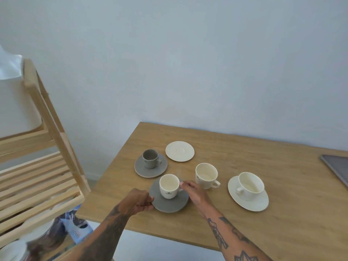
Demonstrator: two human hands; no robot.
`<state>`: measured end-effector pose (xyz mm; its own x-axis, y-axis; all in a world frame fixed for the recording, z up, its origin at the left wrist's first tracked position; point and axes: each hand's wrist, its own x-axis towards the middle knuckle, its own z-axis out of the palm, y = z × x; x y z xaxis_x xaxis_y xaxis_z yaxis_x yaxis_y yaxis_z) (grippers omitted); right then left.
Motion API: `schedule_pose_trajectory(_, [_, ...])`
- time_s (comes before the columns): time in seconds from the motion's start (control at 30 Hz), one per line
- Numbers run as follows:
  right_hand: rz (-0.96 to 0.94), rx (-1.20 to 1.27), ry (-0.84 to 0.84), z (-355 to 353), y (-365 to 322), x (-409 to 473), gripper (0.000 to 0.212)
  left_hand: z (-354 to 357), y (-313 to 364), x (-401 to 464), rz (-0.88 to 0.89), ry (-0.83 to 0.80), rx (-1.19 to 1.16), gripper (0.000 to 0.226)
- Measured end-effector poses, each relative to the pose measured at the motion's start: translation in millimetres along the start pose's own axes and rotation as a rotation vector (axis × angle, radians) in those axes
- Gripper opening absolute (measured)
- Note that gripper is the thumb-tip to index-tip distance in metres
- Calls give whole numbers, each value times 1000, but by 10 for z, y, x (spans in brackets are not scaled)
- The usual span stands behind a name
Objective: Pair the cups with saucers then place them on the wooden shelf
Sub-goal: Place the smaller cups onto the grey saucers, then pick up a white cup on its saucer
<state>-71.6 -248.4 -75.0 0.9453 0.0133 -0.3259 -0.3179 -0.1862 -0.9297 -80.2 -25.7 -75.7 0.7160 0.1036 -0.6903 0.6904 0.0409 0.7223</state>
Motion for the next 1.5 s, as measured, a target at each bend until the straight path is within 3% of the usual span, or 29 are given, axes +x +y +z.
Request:
schedule_pose_trajectory(0.13, [16,29,17,-66,94,-56,19,68,-38,35,-16,-29,57,20])
schedule_pose_trajectory(0.3, [36,22,79,-81,101,-110,23,136,19,94,-2,11,143,20])
schedule_pose_trajectory(0.5, [55,-21,104,-68,56,-140,24,182,150,9,115,123,502,20])
schedule_pose_trajectory(0.67, [59,-14,126,-102,73,-159,20,137,236,-74,122,82,634,27])
schedule_pose_trajectory(0.77, [59,-10,240,-240,140,-188,18,81,298,-68,93,44,613,21])
schedule_pose_trajectory(0.87, [105,66,404,-458,269,-192,17,59,411,-1,138,110,596,19])
schedule_pose_trajectory(1.07, [47,122,449,-764,251,-140,40,260,715,119,396,140,667,18])
schedule_pose_trajectory(1.27, [-55,-71,464,-830,136,24,15,486,964,216,718,78,819,16])
schedule_pose_trajectory(1.5, [-98,-325,469,-812,14,268,24,521,1518,624,916,66,908,22])
